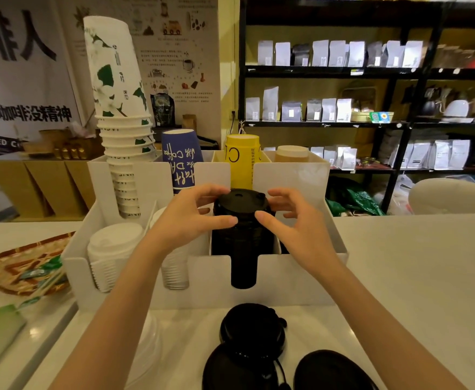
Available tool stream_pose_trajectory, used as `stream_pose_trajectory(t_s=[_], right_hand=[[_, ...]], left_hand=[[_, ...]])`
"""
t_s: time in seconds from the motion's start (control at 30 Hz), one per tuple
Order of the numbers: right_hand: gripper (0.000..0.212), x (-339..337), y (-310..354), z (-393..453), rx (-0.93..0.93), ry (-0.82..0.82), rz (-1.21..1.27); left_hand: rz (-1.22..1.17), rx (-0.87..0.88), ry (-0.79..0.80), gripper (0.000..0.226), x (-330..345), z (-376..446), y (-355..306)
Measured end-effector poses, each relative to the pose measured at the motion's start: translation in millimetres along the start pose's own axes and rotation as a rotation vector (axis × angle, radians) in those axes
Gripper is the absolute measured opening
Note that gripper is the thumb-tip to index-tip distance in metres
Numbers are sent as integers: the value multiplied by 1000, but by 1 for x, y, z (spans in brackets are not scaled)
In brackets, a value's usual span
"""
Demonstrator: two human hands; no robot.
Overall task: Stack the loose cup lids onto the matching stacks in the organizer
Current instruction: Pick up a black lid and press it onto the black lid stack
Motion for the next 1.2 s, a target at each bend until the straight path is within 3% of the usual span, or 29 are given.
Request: stream_pose_trajectory(t_s=[0.13, 0.5, 0.77, 0.93, 1.1, 1.2], right_hand=[[38, 3, 0, -2, -29, -11, -63], [41, 6, -3, -5, -111, 23, -198], [51, 0, 1, -8, -47, 113, -135], [51, -12, 11, -42, -115, 23, -116], [38, 0, -10, -82, -108, 279, -221], [48, 11, -30, -99, 51, 515, -237]], left_hand=[[35, -12, 49, 51, 3, -1, 1], [317, 13, -23, 55, 11, -6, -7], [398, 69, -65, 59, 22, -15, -12], [460, 70, -101, 63, 27, -22, -2], [442, 85, -82, 66, 31, -27, 1], [407, 97, -70, 70, 33, -40, -4]])
Point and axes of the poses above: each hand's wrist, its own z-axis towards the middle knuckle, its own x-axis out of the palm, y = z × x, the point moved 5 cm from there along z, towards the middle knuckle, and after that the axes turned 5 degrees about -z, right-handed, at the moved point
